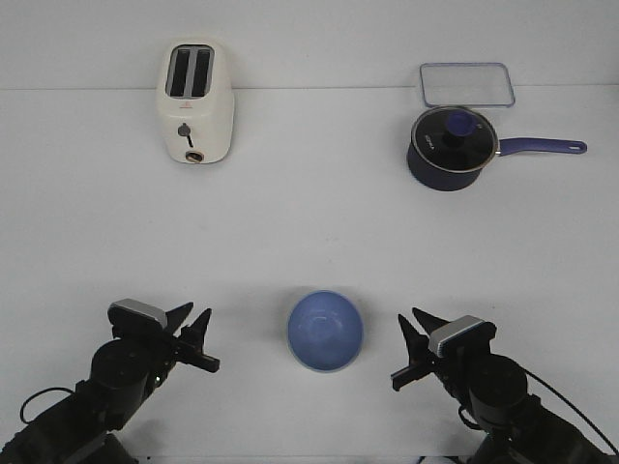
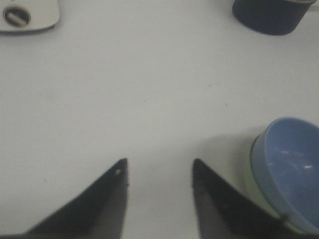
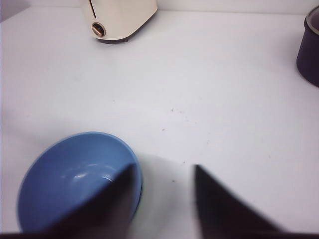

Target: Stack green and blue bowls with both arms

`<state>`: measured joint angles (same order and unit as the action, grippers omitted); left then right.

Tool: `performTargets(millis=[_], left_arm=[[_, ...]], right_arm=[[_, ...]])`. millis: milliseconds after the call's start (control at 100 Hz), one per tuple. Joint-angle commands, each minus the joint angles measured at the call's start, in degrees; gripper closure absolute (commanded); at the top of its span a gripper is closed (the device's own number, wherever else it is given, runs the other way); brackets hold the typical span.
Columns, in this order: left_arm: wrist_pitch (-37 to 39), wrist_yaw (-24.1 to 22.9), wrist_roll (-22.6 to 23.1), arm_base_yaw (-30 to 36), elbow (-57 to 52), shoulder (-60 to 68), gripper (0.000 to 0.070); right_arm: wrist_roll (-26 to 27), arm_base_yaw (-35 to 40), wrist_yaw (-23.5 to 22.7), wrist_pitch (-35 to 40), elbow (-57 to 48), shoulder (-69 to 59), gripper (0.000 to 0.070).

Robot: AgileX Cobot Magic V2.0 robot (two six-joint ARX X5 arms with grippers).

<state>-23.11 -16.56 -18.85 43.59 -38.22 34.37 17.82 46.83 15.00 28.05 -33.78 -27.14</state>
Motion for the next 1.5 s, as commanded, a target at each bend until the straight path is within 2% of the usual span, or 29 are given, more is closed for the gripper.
performTargets(millis=[0,140,750,790,830,870,1080,1150,1260,1490], left_arm=[[0.94,-0.17,-2.29,0.28,0.79,-1.01,0.0688],[0.9,-0.17,-1.01,0.28,1.36,-1.86,0.0689],[0.87,-0.11,-1.09,0.28,1.31,-6.21,0.0685],[0.74,-1.07,0.76,-0.22,1.33,-6.93,0.069],[0.85,-2.89,4.85,-1.92,1.42,-7.82,0.0688],[1.36,-2.56,7.54,-4.63,2.05,-8.72,0.0688],[15.65,8.22,20.33,-27.52,17.27,-18.78,0.0688],[19.54,12.02,20.98,-35.98,23.78,-23.47,0.0688],[21.94,15.21,20.79,-43.06,30.01,-28.61,0.0688],[23.58,15.19,20.76,-45.16,37.38,-34.25,0.0688]], right_arm=[[-0.02,0.48,0.09,-0.48,-0.35,-0.33,0.0694],[-0.13,0.48,0.09,-0.5,-0.35,-0.31,0.0695],[0.31,0.46,0.07,-2.05,-0.35,0.15,0.0695],[0.31,0.46,0.07,-2.05,-0.35,0.15,0.0695],[0.31,0.46,0.07,-2.05,-0.35,0.15,0.0695],[0.31,0.46,0.07,-2.05,-0.35,0.15,0.0695],[0.31,0.46,0.07,-2.08,-0.35,0.15,0.0695],[0.31,0.46,0.04,-2.05,-0.35,0.13,0.0695],[0.31,0.46,0.07,-2.19,-0.37,0.15,0.0695],[0.31,0.46,0.07,-2.23,-0.37,0.15,0.0695]])
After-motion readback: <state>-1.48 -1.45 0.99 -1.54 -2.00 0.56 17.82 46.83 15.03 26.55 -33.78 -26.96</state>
